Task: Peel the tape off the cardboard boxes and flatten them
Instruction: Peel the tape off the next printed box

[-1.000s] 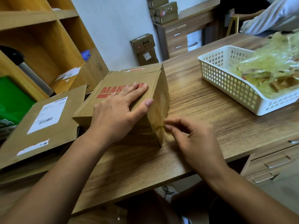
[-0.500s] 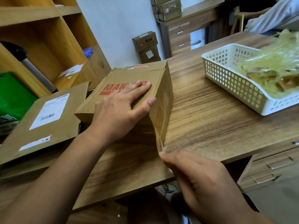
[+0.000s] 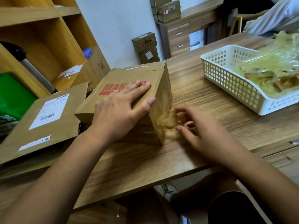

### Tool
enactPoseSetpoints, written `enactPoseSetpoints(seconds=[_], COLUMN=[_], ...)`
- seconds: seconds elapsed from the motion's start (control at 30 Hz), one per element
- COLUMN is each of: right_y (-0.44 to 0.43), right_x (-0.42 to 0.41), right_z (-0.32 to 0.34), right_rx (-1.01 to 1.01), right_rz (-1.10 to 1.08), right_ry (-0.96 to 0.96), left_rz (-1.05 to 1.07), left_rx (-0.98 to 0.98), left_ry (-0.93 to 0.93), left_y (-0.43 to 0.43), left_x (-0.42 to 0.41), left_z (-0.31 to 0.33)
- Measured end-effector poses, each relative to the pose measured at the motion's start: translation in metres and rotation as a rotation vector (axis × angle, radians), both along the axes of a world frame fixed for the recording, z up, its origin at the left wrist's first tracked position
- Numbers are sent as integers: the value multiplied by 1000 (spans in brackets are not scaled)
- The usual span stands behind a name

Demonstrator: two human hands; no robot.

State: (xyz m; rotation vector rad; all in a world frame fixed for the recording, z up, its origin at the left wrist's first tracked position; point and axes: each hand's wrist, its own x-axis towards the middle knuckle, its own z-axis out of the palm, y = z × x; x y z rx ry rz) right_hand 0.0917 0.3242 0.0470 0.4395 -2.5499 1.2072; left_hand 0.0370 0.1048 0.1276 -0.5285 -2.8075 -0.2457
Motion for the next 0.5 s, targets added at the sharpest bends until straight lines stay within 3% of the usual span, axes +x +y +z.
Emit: enactPoseSetpoints(seconds=[0.1, 0.23, 0.43, 0.5], right_y=[6, 5, 31, 34], right_x=[-18, -27, -15, -13], right_z=[4, 4, 11, 15], right_rx=[-41, -206, -229, -196], right_rz=[-58, -48, 260, 251], right_ry=[79, 41, -48, -26], left_rz=[0, 6, 3, 6], left_rx=[-5, -1, 2, 5], left_ry=[-1, -8, -4, -4], left_y=[-1, -1, 1, 1], left_x=[-1, -1, 0, 0], left_z=[0, 1, 1, 1])
